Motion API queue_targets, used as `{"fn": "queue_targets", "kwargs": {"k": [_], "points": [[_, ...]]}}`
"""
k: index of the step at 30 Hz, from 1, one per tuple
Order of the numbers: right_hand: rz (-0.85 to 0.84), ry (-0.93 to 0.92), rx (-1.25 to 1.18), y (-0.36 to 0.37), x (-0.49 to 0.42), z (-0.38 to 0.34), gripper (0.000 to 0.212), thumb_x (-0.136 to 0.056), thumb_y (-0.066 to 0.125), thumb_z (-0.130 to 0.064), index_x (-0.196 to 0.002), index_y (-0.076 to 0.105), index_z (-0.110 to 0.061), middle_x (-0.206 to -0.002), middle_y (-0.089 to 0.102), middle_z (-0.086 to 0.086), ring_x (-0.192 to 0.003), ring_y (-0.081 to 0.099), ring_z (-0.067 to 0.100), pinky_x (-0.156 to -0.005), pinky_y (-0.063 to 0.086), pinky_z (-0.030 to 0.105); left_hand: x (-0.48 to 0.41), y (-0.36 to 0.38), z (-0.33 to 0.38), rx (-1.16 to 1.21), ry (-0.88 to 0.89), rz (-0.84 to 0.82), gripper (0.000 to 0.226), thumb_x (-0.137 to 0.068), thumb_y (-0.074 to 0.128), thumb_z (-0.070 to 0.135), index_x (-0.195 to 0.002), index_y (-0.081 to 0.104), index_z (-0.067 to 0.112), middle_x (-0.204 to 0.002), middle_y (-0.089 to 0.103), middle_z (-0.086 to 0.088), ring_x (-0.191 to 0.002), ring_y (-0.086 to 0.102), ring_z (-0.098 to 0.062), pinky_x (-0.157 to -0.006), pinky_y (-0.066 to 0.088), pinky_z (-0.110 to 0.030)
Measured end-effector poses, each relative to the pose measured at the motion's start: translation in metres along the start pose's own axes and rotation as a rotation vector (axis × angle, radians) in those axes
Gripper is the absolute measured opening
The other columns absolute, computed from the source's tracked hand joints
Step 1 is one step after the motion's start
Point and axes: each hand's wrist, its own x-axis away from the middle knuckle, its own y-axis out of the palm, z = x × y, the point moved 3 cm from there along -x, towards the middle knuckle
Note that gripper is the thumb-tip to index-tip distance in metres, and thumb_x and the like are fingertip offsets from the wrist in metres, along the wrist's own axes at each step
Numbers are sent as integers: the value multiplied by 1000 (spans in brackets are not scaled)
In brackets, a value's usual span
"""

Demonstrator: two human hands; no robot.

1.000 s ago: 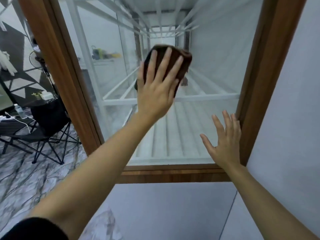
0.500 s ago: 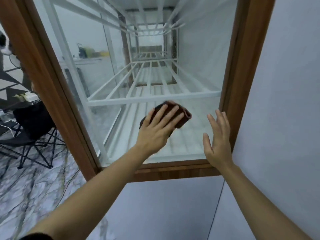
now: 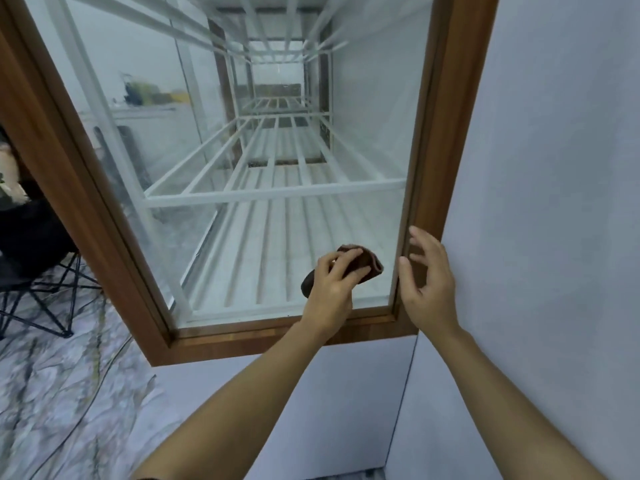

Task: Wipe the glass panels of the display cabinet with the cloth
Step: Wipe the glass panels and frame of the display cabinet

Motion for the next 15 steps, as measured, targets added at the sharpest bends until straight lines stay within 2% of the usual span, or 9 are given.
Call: {"fn": "queue_targets", "kwargs": {"k": [1, 3, 6, 8, 11, 13, 15], "points": [[-14, 86, -10, 0, -1, -4, 38, -99, 57, -11, -137, 54, -13, -130, 59, 3, -119, 59, 15, -98, 53, 40, -10, -12, 6, 121, -83, 82, 48, -76, 66, -21, -114, 73, 9, -135, 59, -11, -120, 45, -28, -101, 47, -37], [-74, 316, -49, 0, -8, -20, 31, -96, 64, -25, -127, 61, -21, -119, 65, -5, -110, 61, 10, -96, 54, 37, -29, -42, 18, 417, -343, 204, 46, -81, 64, -17, -113, 71, 16, -133, 56, -5, -123, 50, -22, -104, 45, -31], [-261, 627, -289, 3, -28, -58, 38, -82, 64, -52, -110, 68, -28, -106, 71, -16, -106, 64, 2, -101, 52, 34, -50, -87, 37, 839, -692, 237, 58, -82, 72, -5, -119, 60, 37, -133, 53, -3, -122, 59, -20, -96, 56, -41], [-334, 666, -441, 5, -42, -86, 35, -80, 64, -50, -103, 73, -25, -97, 76, -12, -99, 69, 3, -97, 52, 32, -60, -113, 49, 1008, -831, 200, 65, -81, 76, -6, -123, 56, 39, -131, 56, -6, -113, 66, -20, -84, 61, -39], [-227, 619, -497, 6, -61, -119, 15, -92, 69, -27, -100, 78, -19, -96, 78, 2, -99, 73, 19, -93, 55, 37, -71, -147, 58, 1068, -911, 150, 71, -78, 77, -10, -130, 51, 32, -130, 57, -1, -101, 69, -8, -70, 59, -23], [-179, 667, -520, 6, -70, -133, 13, -94, 66, -20, -99, 78, -21, -96, 78, 4, -97, 73, 23, -86, 58, 40, -74, -163, 56, 1054, -965, 64, 78, -76, 82, -4, -137, 46, 29, -131, 55, 6, -105, 63, -1, -70, 54, -12], [-196, 738, -542, 6, -78, -144, 14, -95, 65, -20, -99, 78, -19, -96, 78, 5, -95, 73, 26, -78, 60, 41, -77, -175, 47, 1111, -1088, -82, 78, -77, 84, 7, -142, 44, 24, -128, 61, 1, -109, 63, -4, -76, 54, -14]]}}
